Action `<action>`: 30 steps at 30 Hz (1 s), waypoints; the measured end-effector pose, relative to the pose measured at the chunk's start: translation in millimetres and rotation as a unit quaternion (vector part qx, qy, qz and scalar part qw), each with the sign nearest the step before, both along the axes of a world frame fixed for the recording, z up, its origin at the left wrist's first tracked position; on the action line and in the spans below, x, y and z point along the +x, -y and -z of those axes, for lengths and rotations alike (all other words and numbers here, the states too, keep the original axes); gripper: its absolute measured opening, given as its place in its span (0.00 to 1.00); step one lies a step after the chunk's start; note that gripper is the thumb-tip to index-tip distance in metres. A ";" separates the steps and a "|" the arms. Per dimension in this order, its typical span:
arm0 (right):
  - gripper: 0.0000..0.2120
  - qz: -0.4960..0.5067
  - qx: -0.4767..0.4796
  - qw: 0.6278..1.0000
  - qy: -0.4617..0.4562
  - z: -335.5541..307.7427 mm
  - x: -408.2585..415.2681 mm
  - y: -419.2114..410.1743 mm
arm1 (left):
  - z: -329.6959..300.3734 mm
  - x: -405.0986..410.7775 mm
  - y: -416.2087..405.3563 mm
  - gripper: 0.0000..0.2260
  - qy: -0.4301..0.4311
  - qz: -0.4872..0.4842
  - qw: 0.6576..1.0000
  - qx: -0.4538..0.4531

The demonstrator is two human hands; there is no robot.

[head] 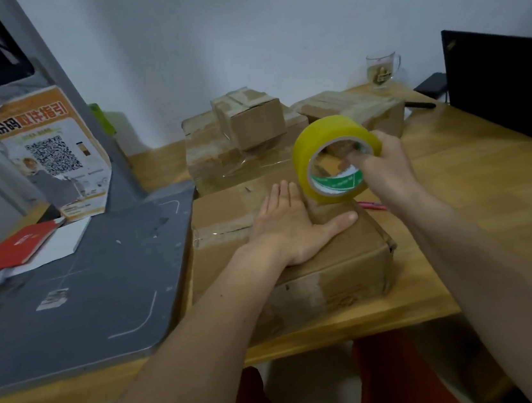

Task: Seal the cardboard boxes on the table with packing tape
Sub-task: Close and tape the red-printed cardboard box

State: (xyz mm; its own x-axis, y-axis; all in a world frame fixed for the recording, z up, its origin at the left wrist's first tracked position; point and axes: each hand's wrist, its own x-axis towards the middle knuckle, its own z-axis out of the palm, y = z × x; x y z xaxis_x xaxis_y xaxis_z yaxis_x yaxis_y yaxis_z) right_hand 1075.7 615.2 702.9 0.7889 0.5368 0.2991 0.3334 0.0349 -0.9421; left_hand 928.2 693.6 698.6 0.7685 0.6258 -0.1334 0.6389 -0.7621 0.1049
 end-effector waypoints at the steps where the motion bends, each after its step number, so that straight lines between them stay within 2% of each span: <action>1: 0.05 0.015 0.001 1.000 0.005 -1.1 6.5 4.5 | 0.0 0.2 0.1 0.55 0.000 -0.002 1.000 -0.003; 7: 0.06 0.074 -0.036 0.996 0.046 8.7 56.8 40.6 | -0.7 -2.4 -0.5 0.56 -0.015 -0.002 1.000 -0.014; 11: 0.04 0.056 -0.051 0.997 0.002 34.4 58.2 47.1 | -2.3 -1.2 0.5 0.56 -0.021 -0.006 1.000 -0.010; 17: 0.03 0.028 -0.085 0.995 -0.040 53.5 49.3 43.6 | -4.5 7.2 4.5 0.40 -0.029 0.008 0.999 -0.028; 22: 0.09 0.031 -0.112 0.992 -0.058 57.5 45.5 38.6 | -5.1 20.6 13.7 0.41 -0.007 0.072 0.997 -0.023; 25: 0.11 0.027 -0.118 0.991 -0.051 54.7 46.8 38.9 | -11.1 29.6 18.4 0.46 0.003 0.017 0.999 -0.039; 27: 0.10 0.025 -0.122 0.991 -0.049 54.9 47.1 39.2 | -17.9 29.6 15.2 0.45 0.020 -0.030 0.998 -0.044; 30: 0.07 0.020 -0.137 0.989 -0.055 58.9 48.2 40.9 | -24.7 5.0 -12.6 0.45 0.025 -0.126 0.992 -0.004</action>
